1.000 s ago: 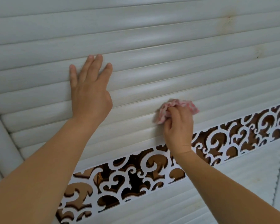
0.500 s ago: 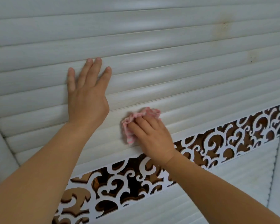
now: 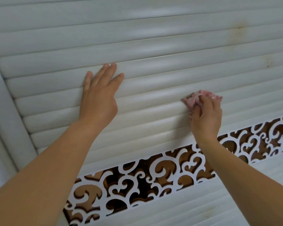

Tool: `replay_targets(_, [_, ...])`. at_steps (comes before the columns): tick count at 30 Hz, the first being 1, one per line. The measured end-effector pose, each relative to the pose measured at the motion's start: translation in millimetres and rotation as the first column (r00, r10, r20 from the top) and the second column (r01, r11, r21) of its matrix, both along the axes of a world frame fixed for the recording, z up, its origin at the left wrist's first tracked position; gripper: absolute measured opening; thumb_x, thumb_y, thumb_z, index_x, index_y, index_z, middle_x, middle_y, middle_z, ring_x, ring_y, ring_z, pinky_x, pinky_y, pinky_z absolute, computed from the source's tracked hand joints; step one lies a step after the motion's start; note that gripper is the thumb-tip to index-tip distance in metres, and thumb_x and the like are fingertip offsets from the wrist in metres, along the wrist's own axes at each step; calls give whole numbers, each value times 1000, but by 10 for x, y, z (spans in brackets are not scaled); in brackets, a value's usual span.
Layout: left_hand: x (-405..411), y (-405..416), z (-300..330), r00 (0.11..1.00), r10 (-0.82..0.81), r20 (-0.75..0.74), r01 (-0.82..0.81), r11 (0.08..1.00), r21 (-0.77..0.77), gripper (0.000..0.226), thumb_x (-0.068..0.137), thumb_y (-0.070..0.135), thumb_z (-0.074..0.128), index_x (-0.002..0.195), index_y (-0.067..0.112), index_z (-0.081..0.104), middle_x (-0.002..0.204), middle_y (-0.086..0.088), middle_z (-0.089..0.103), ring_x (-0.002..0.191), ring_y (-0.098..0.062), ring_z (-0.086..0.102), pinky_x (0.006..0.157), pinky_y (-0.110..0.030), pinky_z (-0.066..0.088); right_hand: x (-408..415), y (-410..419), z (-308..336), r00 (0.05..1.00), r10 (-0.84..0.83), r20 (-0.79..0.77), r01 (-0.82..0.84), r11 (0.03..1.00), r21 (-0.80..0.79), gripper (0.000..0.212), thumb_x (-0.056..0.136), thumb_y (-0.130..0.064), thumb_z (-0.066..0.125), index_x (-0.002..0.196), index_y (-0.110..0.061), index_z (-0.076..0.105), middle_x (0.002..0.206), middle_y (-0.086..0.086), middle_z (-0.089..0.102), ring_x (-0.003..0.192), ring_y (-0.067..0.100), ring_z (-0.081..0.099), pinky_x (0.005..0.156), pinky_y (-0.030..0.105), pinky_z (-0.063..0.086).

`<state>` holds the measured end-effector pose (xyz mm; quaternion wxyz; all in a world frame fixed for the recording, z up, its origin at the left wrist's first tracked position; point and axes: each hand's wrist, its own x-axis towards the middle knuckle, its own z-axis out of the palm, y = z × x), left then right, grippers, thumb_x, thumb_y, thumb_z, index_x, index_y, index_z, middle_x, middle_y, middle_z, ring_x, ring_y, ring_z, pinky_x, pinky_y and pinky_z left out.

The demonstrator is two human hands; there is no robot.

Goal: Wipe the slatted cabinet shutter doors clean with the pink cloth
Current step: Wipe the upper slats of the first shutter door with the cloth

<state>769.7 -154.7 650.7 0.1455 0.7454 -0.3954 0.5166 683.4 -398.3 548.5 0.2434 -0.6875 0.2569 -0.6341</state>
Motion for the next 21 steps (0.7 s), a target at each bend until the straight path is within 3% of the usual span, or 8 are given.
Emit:
replay_targets(4, [79, 159, 2, 988, -155, -9, 155, 987, -49, 67, 67, -18, 33, 128, 3, 52, 143, -14, 40, 134, -22, 32, 113, -38, 18, 272, 536, 5, 997, 82, 12, -77, 968, -240, 30, 92, -18, 44, 108, -4, 66, 112, 14, 63, 103, 38, 49, 85, 42, 46])
replay_targets(7, [119, 354, -8, 990, -142, 23, 143, 989, -40, 66, 67, -17, 31, 125, 2, 55, 138, -16, 46, 131, -24, 38, 111, -41, 23, 445, 853, -4, 992, 118, 36, -90, 892, -443, 29, 86, -17, 46, 99, -3, 69, 98, 12, 67, 98, 30, 45, 84, 38, 43])
replay_targets(10, [178, 555, -24, 993, -109, 34, 110, 994, -11, 67, 65, -16, 31, 123, 2, 57, 134, -17, 50, 126, -29, 44, 109, -45, 23, 581, 1133, -16, 990, 140, 31, -95, 801, -592, 26, 85, -12, 50, 98, -4, 70, 96, 11, 68, 93, 27, 43, 83, 36, 38])
replay_targets(19, [351, 1105, -129, 997, -77, 24, 77, 997, -6, 62, 70, -5, 26, 120, 7, 60, 128, -13, 56, 123, -26, 47, 106, -46, 29, 886, 1830, -3, 970, 240, -50, -200, 659, -725, 24, 80, -5, 59, 100, -7, 71, 100, 9, 68, 91, 29, 48, 73, 42, 49])
replay_targets(21, [385, 1181, -137, 992, -124, -5, 124, 992, -7, 61, 71, -2, 24, 120, 6, 60, 128, -13, 56, 123, -25, 45, 108, -39, 31, 950, 2012, -6, 967, 252, -39, -194, 630, -752, 23, 82, -7, 57, 100, -8, 72, 100, 8, 69, 92, 28, 48, 73, 41, 48])
